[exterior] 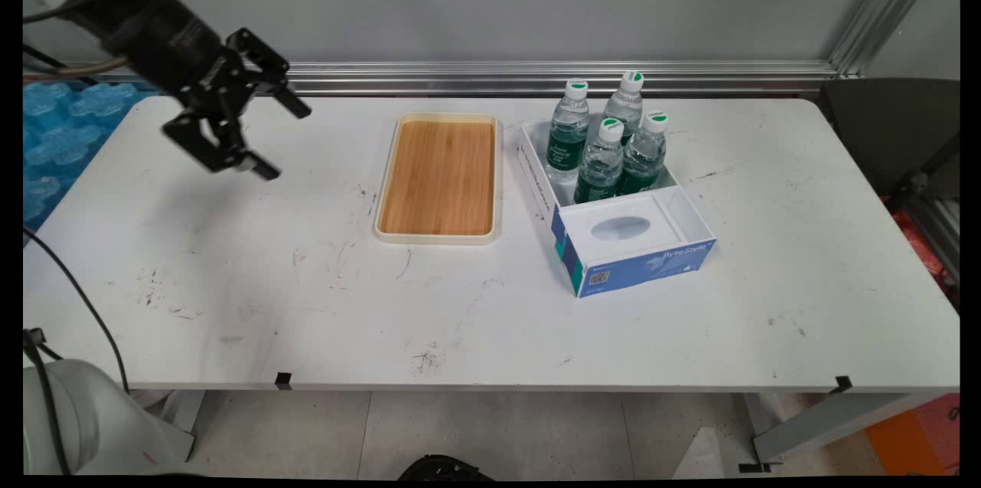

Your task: Pick up the green bottle from the white box

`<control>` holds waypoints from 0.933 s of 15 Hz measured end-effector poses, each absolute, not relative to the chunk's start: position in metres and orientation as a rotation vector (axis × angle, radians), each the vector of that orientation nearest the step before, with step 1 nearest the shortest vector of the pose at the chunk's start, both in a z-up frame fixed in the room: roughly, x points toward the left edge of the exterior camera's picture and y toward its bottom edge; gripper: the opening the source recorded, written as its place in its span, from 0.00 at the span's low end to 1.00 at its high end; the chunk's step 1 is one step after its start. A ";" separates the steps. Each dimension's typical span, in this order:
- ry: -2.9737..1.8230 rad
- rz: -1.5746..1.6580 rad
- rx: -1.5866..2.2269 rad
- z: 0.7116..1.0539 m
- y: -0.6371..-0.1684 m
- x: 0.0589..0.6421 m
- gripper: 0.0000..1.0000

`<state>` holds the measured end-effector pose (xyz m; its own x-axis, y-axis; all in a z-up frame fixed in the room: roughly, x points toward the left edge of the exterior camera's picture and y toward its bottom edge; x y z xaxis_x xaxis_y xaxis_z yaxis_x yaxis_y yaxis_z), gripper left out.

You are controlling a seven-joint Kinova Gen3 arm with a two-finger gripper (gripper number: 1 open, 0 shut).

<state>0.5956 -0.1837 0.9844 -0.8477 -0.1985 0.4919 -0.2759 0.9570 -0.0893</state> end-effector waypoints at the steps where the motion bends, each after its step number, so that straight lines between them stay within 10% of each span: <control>1: -2.596 0.230 0.400 0.982 -0.190 0.593 1.00; 14: -2.381 0.364 0.877 0.939 -0.271 0.534 1.00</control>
